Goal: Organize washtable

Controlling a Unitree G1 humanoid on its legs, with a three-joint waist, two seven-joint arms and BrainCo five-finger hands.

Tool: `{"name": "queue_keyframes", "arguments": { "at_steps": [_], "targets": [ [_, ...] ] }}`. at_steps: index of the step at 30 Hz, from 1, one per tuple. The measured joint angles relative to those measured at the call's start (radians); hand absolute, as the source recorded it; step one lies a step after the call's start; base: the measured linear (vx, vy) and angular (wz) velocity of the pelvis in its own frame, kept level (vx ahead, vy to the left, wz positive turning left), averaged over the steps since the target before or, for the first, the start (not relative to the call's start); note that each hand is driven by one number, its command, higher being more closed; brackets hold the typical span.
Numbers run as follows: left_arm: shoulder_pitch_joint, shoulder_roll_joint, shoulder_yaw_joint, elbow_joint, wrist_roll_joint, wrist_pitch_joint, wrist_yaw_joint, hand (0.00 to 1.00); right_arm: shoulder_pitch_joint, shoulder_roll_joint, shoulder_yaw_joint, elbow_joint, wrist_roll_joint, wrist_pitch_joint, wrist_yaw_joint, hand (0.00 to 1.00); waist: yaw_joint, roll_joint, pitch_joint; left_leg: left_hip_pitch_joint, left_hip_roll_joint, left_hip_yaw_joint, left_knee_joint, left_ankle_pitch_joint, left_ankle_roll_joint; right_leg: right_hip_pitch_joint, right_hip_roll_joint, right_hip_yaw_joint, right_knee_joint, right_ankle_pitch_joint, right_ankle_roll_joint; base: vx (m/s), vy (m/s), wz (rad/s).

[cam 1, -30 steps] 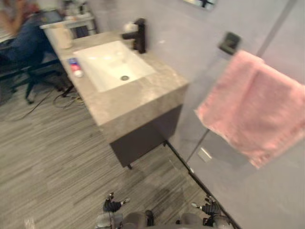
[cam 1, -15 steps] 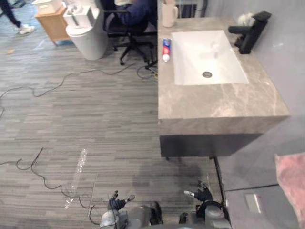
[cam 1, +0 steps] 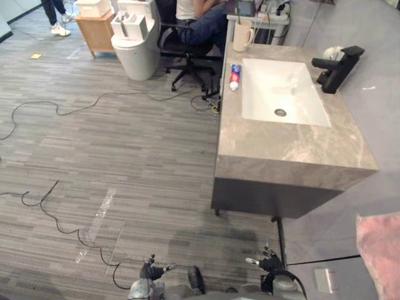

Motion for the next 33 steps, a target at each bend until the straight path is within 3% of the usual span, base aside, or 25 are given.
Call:
{"name": "queue_keyframes", "arguments": {
  "at_steps": [3, 4, 5, 7, 8, 9, 10, 11, 12, 13, 14, 15, 16, 17, 19, 20, 22, 23, 24, 26, 27, 28, 29, 31, 33],
  "targets": [
    [0.0, 0.0, 0.003, -0.004, -0.002, 0.0, -0.007, 0.0, -0.01, -0.007, 0.001, 0.002, -0.017, 0.0, 0.0, 0.0, 0.0, 0.01, 0.01, -0.018, -0.012, -0.038, 0.0, 0.0, 0.003, -0.02, -0.006, -0.012, 0.006, -0.024, 0.014, -0.19, 0.032, 0.17],
    [0.0, 0.0, 0.003, -0.004, -0.002, 0.0, -0.008, 0.0, -0.008, -0.009, 0.001, 0.002, -0.023, 0.0, 0.001, 0.0, 0.0, 0.001, 0.016, -0.03, -0.019, -0.053, 0.0, -0.004, 0.006, -0.023, -0.013, -0.024, 0.008, -0.026, 0.018, -0.13, 0.086, 0.45],
    [-0.002, 0.001, 0.008, -0.011, -0.004, 0.0, -0.01, 0.0, 0.0, -0.01, 0.001, 0.004, -0.031, 0.0, 0.001, 0.0, 0.003, -0.011, 0.016, -0.037, -0.04, -0.066, 0.035, -0.02, 0.03, -0.034, -0.046, -0.056, 0.022, -0.03, 0.039, -0.06, 0.081, 0.45],
    [0.002, 0.013, 0.01, -0.034, -0.005, 0.0, -0.01, 0.0, 0.021, -0.01, -0.001, -0.006, -0.033, 0.0, 0.001, 0.0, 0.004, -0.027, 0.025, -0.08, -0.047, -0.072, 0.259, -0.103, 0.099, -0.052, -0.091, -0.085, 0.101, -0.068, 0.104, 0.03, 0.076, 0.61],
    [0.001, 0.015, 0.01, -0.039, -0.006, 0.0, -0.009, 0.0, 0.028, -0.013, 0.002, -0.02, -0.038, -0.002, 0.002, 0.0, 0.006, -0.01, 0.032, -0.085, -0.043, -0.121, 0.296, -0.189, 0.115, -0.062, -0.094, -0.082, 0.198, -0.087, 0.145, 0.07, 0.067, 0.53],
    [-0.008, 0.009, 0.021, -0.042, -0.005, 0.001, -0.008, 0.0, 0.026, -0.011, 0.003, -0.023, -0.039, -0.001, 0.002, 0.0, 0.017, -0.017, 0.039, -0.087, -0.054, -0.14, 0.31, -0.193, 0.118, -0.093, -0.097, -0.038, 0.269, -0.071, 0.097, 0.04, 0.101, 0.65],
    [-0.014, 0.011, 0.036, -0.042, -0.005, 0.002, -0.007, 0.0, 0.035, -0.01, -0.004, -0.05, -0.038, -0.002, 0.005, 0.0, 0.017, -0.009, 0.04, -0.099, -0.064, -0.182, 0.313, -0.19, 0.123, -0.176, -0.08, 0.073, 0.389, -0.078, 0.066, 0.04, 0.143, 1.07],
    [-0.017, -0.001, 0.05, -0.046, -0.005, 0.002, -0.007, 0.0, 0.045, -0.007, -0.01, -0.068, -0.038, -0.005, 0.005, 0.0, 0.012, -0.004, 0.044, -0.106, -0.075, -0.244, 0.311, -0.18, 0.121, -0.211, -0.033, 0.165, 0.428, -0.101, 0.072, 0.03, 0.127, 1.35],
    [-0.016, -0.005, 0.05, -0.046, -0.005, 0.006, -0.006, 0.0, 0.048, -0.006, -0.01, -0.073, -0.037, -0.005, 0.005, 0.0, 0.01, -0.006, 0.043, -0.104, -0.082, -0.271, 0.302, -0.18, 0.112, -0.215, -0.012, 0.191, 0.427, -0.106, 0.071, 0.08, 0.096, 1.58],
    [-0.014, -0.013, 0.072, -0.048, -0.013, 0.008, -0.007, 0.0, 0.06, 0.007, -0.011, -0.082, -0.037, -0.004, 0.006, 0.0, 0.018, -0.016, 0.042, -0.095, -0.084, -0.271, 0.295, -0.243, 0.017, -0.21, 0.008, 0.245, 0.391, -0.106, 0.061, 0.15, 0.019, 1.6],
    [-0.02, 0.0, 0.102, -0.06, -0.014, 0.005, -0.012, 0.0, 0.071, 0.031, -0.018, -0.087, -0.037, -0.004, 0.005, 0.0, 0.035, -0.075, 0.038, -0.166, -0.061, -0.238, 0.498, -0.339, 0.071, -0.204, -0.026, 0.251, 0.358, -0.112, 0.056, 0.19, 0.002, 1.56],
    [-0.026, -0.001, 0.103, -0.072, -0.014, 0.001, -0.01, 0.0, 0.079, 0.032, -0.033, -0.098, -0.041, -0.005, 0.007, 0.0, 0.04, -0.04, 0.043, -0.211, -0.01, -0.266, 0.602, -0.37, 0.096, -0.203, -0.021, 0.226, 0.355, -0.117, 0.062, 0.2, 0.004, 1.48],
    [-0.033, -0.005, 0.122, -0.064, -0.016, 0.008, 0.003, 0.0, 0.074, 0.012, -0.045, -0.101, -0.038, -0.006, 0.0, 0.0, 0.052, -0.014, 0.049, -0.217, -0.003, -0.337, 0.66, -0.391, 0.053, -0.182, -0.035, 0.197, 0.34, -0.136, 0.075, 0.12, 0.013, 1.29],
    [-0.025, -0.009, 0.127, -0.067, -0.018, 0.007, 0.01, 0.0, 0.073, 0.013, -0.037, -0.081, -0.037, 0.003, -0.001, 0.0, 0.069, -0.035, 0.047, -0.202, -0.035, -0.351, 0.65, -0.388, 0.062, -0.164, -0.065, 0.161, 0.308, -0.138, 0.065, 0.12, 0.023, 1.26],
    [-0.025, -0.019, 0.127, -0.08, -0.027, 0.004, 0.012, 0.0, 0.067, 0.022, -0.035, -0.081, -0.035, 0.002, -0.002, 0.0, 0.087, -0.027, 0.049, -0.211, -0.055, -0.378, 0.663, -0.383, 0.042, -0.153, -0.056, 0.085, 0.27, -0.136, 0.054, 0.13, -0.02, 1.01],
    [-0.029, -0.021, 0.128, -0.078, -0.026, 0.006, 0.011, 0.0, 0.059, 0.025, -0.033, -0.082, -0.035, 0.001, -0.002, 0.0, 0.086, -0.019, 0.054, -0.22, -0.053, -0.368, 0.676, -0.376, 0.028, -0.145, -0.051, 0.073, 0.242, -0.134, 0.049, 0.11, -0.022, 1.2],
    [-0.034, -0.055, 0.13, -0.09, -0.035, 0.005, 0.012, 0.0, 0.037, 0.029, -0.037, -0.087, -0.025, 0.002, -0.017, 0.0, 0.088, -0.001, 0.061, -0.251, -0.012, -0.244, 0.728, -0.343, -0.033, -0.071, -0.056, 0.014, 0.151, -0.089, 0.039, 0.13, 0.053, 1.04],
    [-0.037, -0.053, 0.14, -0.092, -0.044, 0.006, 0.008, 0.0, 0.029, 0.046, -0.034, -0.093, -0.016, 0.002, -0.02, 0.0, 0.085, -0.006, 0.067, -0.291, 0.01, -0.165, 0.794, -0.316, -0.083, -0.033, -0.082, -0.023, 0.106, -0.066, 0.039, 0.12, 0.091, 0.73],
    [-0.037, -0.052, 0.153, -0.091, -0.048, 0.005, 0.01, 0.0, 0.013, 0.062, -0.031, -0.097, -0.013, 0.004, -0.02, 0.0, 0.087, -0.001, 0.075, -0.314, 0.07, -0.088, 0.825, -0.377, -0.013, -0.009, -0.089, -0.034, 0.089, -0.06, 0.037, 0.11, 0.068, 0.66],
    [-0.037, -0.063, 0.16, -0.092, -0.051, 0.004, 0.011, 0.0, -0.009, 0.066, -0.033, -0.097, 0.004, 0.01, -0.021, 0.0, 0.085, 0.024, 0.08, -0.348, 0.167, -0.086, 0.826, -0.394, -0.014, 0.006, -0.09, -0.036, 0.093, -0.062, 0.04, 0.12, 0.13, 0.23],
    [-0.035, -0.068, 0.164, -0.088, -0.054, 0.0, 0.011, 0.0, -0.016, 0.059, -0.033, -0.104, 0.005, 0.015, -0.021, 0.0, 0.086, 0.051, 0.077, -0.345, 0.255, -0.086, 0.715, -0.325, -0.039, 0.011, -0.083, -0.038, 0.1, -0.076, 0.07, 0.1, 0.158, 0.12],
    [-0.047, -0.069, 0.168, -0.084, -0.054, 0.001, 0.01, 0.0, -0.019, 0.058, -0.033, -0.111, 0.005, 0.018, -0.021, 0.0, 0.084, 0.044, 0.079, -0.34, 0.234, -0.064, 0.713, -0.324, -0.019, 0.01, -0.103, -0.028, 0.1, -0.084, 0.084, 0.07, 0.211, -0.02],
    [-0.05, -0.063, 0.169, -0.085, -0.056, -0.002, 0.011, 0.0, -0.021, 0.063, -0.021, -0.123, 0.004, 0.02, -0.02, 0.0, 0.093, 0.019, 0.081, -0.339, 0.215, -0.045, 0.696, -0.329, -0.013, 0.001, -0.121, -0.022, 0.084, -0.072, 0.09, 0.05, 0.168, -0.02],
    [-0.06, -0.061, 0.177, -0.088, -0.055, 0.0, 0.011, 0.0, -0.019, 0.063, -0.039, -0.124, 0.003, 0.02, -0.02, 0.0, 0.115, 0.008, 0.079, -0.345, 0.209, -0.028, 0.702, -0.35, 0.003, 0.002, -0.131, -0.019, 0.063, -0.045, 0.097, 0.11, 0.218, -0.23],
    [-0.061, -0.061, 0.189, -0.088, -0.055, 0.001, 0.013, 0.0, -0.011, 0.064, -0.043, -0.124, 0.003, 0.024, -0.02, 0.0, 0.113, -0.005, 0.079, -0.322, 0.196, -0.01, 0.695, -0.389, 0.007, -0.019, -0.155, -0.007, 0.118, -0.032, 0.109, 0.12, 0.226, -0.31]
  ]
}}
